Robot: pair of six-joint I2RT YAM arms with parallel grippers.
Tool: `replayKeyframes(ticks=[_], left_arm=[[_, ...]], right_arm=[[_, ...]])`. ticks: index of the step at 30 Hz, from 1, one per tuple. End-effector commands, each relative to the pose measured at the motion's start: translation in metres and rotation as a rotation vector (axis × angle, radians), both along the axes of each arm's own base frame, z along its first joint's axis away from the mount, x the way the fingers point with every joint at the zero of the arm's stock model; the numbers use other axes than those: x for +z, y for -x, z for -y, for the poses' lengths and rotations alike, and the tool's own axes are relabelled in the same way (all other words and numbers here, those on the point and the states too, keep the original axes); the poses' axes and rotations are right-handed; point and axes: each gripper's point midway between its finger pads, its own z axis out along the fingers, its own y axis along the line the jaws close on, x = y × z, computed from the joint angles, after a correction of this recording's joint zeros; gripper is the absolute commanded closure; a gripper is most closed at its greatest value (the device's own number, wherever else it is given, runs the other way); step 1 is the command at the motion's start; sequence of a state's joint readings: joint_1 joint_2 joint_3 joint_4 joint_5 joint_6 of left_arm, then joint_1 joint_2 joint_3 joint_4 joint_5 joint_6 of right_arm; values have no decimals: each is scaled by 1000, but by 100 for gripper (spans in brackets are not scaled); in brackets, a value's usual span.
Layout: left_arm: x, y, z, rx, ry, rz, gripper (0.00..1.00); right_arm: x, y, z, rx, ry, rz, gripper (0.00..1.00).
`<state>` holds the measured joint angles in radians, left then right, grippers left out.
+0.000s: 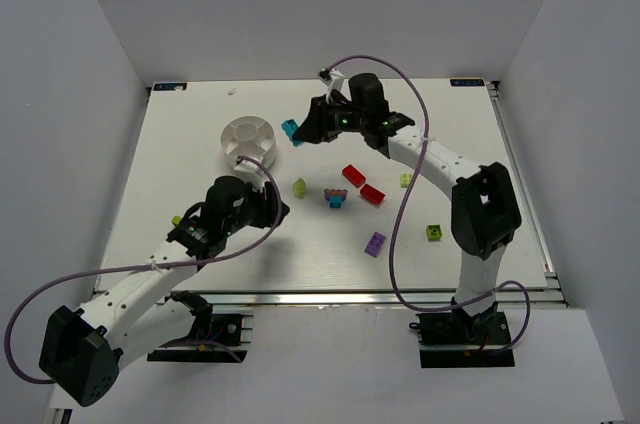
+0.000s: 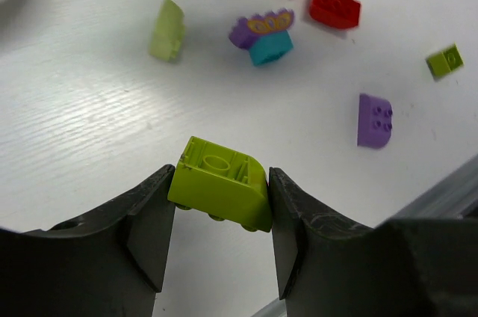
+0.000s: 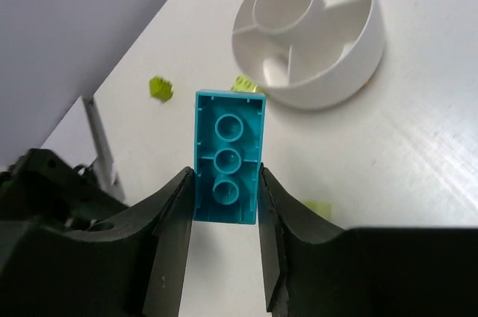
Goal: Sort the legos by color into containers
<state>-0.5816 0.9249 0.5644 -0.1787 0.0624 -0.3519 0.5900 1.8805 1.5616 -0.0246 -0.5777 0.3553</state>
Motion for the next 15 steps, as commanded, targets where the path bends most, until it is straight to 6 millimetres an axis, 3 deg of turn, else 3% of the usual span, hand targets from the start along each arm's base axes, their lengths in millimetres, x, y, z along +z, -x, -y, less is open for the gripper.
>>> replayKeyframes(ticks=[1, 3, 4, 5, 9, 15], left_arm=[[47, -27, -20, 205, 57, 28, 80], [55, -38, -41, 316, 45, 6, 80], [75, -46, -46, 355, 78, 20, 80], [78, -47, -53, 384, 78, 2, 80], [110, -66, -89, 517, 137, -11, 80], [138, -78, -101, 566, 192, 1, 80]], right_arm=[[39, -42, -15, -79, -104, 242, 100], [37, -50, -22, -96, -141, 244, 100], [47, -50, -30, -93, -191, 267, 100], [47, -50, -35, -85, -215, 277, 100], [36, -55, -60, -45, -273, 351, 100], [25, -63, -88, 8, -293, 561, 100]])
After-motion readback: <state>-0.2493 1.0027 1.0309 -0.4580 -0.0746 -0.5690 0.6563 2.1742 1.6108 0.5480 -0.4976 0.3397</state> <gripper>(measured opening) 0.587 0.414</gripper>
